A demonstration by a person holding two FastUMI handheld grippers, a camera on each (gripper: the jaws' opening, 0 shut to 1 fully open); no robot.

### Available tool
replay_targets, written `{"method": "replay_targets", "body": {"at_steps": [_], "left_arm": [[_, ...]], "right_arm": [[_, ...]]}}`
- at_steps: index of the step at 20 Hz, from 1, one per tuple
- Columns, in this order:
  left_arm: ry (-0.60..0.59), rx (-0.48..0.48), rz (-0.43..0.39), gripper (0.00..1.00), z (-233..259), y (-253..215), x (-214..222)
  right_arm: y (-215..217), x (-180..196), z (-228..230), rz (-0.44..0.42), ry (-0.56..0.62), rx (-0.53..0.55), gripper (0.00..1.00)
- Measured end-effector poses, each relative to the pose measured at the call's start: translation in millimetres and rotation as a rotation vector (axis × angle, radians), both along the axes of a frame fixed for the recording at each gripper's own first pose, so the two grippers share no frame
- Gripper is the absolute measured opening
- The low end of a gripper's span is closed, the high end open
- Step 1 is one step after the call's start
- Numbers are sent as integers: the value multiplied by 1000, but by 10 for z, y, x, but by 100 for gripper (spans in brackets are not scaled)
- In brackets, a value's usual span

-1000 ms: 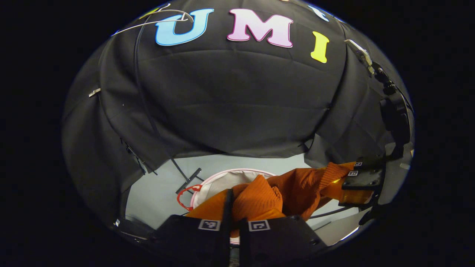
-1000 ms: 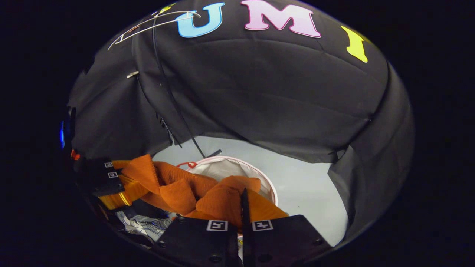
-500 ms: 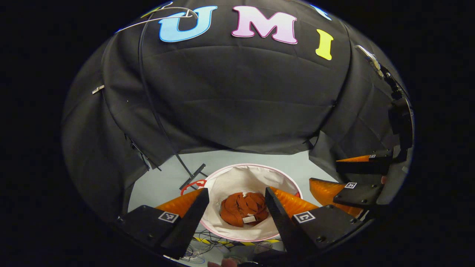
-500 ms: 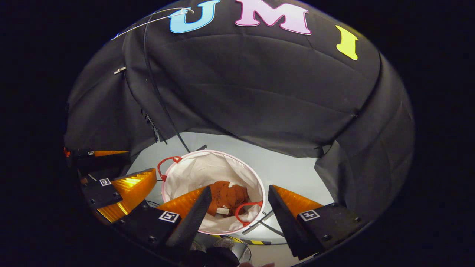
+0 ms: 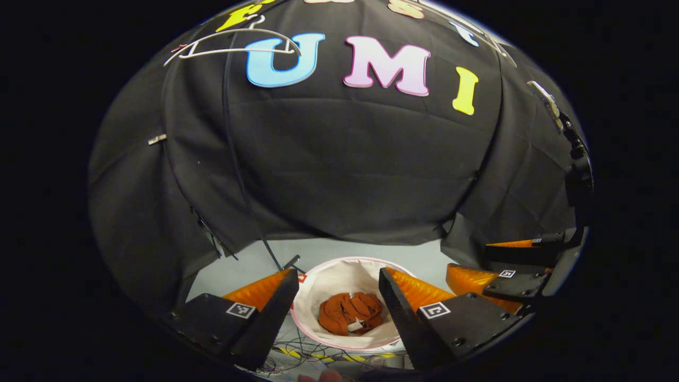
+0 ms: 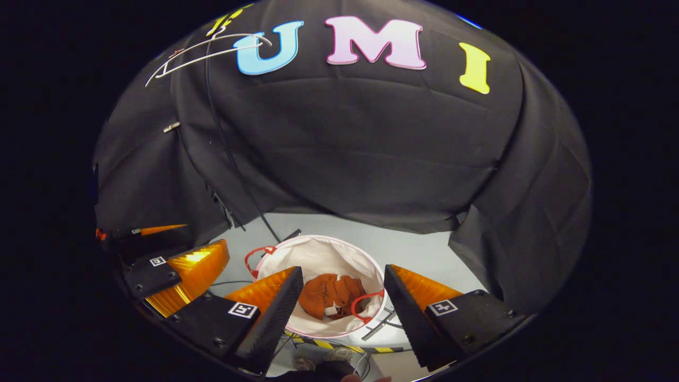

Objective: Grasp the clothes on the hanger with both hands and then place them into the laundry hamper below.

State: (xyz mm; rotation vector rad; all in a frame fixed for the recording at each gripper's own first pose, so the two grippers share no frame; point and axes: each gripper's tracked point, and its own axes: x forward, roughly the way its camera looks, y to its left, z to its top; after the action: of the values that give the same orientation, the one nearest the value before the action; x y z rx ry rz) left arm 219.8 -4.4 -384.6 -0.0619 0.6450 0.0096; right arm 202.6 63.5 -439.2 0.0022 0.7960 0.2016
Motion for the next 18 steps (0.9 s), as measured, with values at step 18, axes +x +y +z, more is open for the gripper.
{"method": "replay_targets", "body": {"at_steps": [18], "left_arm": [[-539,30,26,93,2878,426,-954]], "right_arm": [[-129,-698,3117,-131,-573,59,99]]}}
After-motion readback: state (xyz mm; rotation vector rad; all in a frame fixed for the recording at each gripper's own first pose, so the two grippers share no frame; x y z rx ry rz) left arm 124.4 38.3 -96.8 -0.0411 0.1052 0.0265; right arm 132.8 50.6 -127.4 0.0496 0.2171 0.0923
